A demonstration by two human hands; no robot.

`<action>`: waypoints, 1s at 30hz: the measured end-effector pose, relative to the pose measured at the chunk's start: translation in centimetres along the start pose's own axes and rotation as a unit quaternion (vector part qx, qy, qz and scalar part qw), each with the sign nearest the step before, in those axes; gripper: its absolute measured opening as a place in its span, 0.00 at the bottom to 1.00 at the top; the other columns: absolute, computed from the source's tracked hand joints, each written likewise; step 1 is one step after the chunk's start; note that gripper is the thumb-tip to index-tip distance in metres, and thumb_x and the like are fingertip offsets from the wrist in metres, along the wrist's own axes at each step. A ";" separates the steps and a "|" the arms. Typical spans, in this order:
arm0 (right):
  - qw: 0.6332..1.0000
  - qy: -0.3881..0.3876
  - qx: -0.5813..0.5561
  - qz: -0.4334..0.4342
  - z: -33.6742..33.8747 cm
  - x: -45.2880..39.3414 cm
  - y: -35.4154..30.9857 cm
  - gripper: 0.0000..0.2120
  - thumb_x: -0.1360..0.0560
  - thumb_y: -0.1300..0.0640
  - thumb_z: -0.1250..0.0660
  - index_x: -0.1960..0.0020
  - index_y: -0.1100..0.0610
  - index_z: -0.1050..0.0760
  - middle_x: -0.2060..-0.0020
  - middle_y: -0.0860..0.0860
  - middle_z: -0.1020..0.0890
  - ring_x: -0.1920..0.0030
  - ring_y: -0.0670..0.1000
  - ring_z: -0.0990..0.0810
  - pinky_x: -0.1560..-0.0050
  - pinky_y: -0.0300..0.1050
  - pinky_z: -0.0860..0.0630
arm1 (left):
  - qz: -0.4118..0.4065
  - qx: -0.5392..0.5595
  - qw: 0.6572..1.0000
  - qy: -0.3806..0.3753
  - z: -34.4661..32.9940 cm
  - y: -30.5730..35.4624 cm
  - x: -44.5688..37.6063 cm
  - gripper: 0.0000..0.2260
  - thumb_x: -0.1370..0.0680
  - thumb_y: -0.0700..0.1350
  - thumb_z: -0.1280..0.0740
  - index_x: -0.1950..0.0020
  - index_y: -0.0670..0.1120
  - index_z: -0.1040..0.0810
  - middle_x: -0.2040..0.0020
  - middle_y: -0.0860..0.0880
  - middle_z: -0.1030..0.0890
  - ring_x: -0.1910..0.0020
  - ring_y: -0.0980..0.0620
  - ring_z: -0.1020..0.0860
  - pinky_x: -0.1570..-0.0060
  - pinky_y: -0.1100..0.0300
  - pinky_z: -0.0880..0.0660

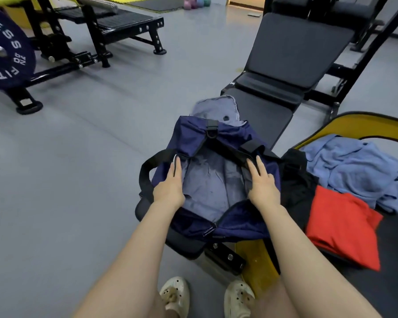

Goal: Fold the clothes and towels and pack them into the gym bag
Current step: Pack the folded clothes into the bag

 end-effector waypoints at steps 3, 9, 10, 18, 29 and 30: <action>0.998 0.007 -0.068 0.006 -0.1 -0.3 -0.4 0.41 0.26 0.70 0.41 0.23 0.41 0.52 0.22 0.44 0.58 0.34 0.60 0.36 0.59 0.46 0.31 | -0.010 -0.023 1.000 0.008 -0.2 0.5 -0.3 0.43 0.24 0.37 0.38 0.24 0.50 0.69 0.22 0.55 0.60 0.34 0.46 0.28 0.54 0.56 0.28; 0.984 0.066 -0.150 0.072 2.7 0.0 -1.6 0.27 0.18 0.49 0.46 0.23 0.42 0.52 0.23 0.47 0.47 0.29 0.58 0.39 0.45 0.52 0.29 | -0.030 -0.080 0.996 0.006 0.0 1.6 -0.4 0.44 0.24 0.36 0.36 0.23 0.52 0.67 0.22 0.50 0.64 0.43 0.45 0.25 0.56 0.56 0.26; 0.980 0.077 -0.174 0.064 3.1 0.2 -1.0 0.26 0.18 0.46 0.47 0.22 0.44 0.52 0.23 0.48 0.43 0.28 0.56 0.39 0.43 0.53 0.30 | -0.032 -0.088 0.996 0.004 0.0 1.8 -0.2 0.44 0.25 0.35 0.36 0.23 0.53 0.66 0.22 0.49 0.64 0.50 0.45 0.24 0.59 0.57 0.27; 0.986 -0.075 -0.124 -0.079 -1.2 1.6 3.3 0.37 0.26 0.34 0.41 0.23 0.39 0.57 0.22 0.50 0.52 0.25 0.63 0.46 0.31 0.62 0.40 | -0.032 -0.092 0.995 0.035 0.3 1.4 -0.3 0.43 0.26 0.33 0.38 0.22 0.48 0.64 0.22 0.51 0.59 0.44 0.46 0.23 0.60 0.58 0.30; 0.978 -0.059 -0.195 0.052 -1.4 0.7 -4.5 0.30 0.22 0.63 0.48 0.22 0.47 0.49 0.23 0.47 0.46 0.26 0.58 0.39 0.29 0.55 0.39 | -0.002 -0.139 0.989 0.045 2.3 -0.4 0.2 0.44 0.28 0.28 0.41 0.23 0.52 0.64 0.23 0.55 0.63 0.67 0.47 0.31 0.65 0.58 0.33; 0.977 -0.056 -0.198 0.056 -1.5 0.6 -5.0 0.30 0.22 0.64 0.48 0.23 0.47 0.48 0.23 0.46 0.45 0.28 0.58 0.37 0.30 0.53 0.37 | 0.001 -0.143 0.988 0.049 2.7 -0.7 0.1 0.44 0.28 0.28 0.41 0.23 0.52 0.64 0.23 0.55 0.64 0.70 0.48 0.33 0.67 0.58 0.33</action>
Point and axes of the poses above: each hand's wrist, its own x-axis away from the middle knuckle, its own z-axis out of the back of the hand, y = z × x, the point moved 10 cm from there along -x, towards the middle knuckle
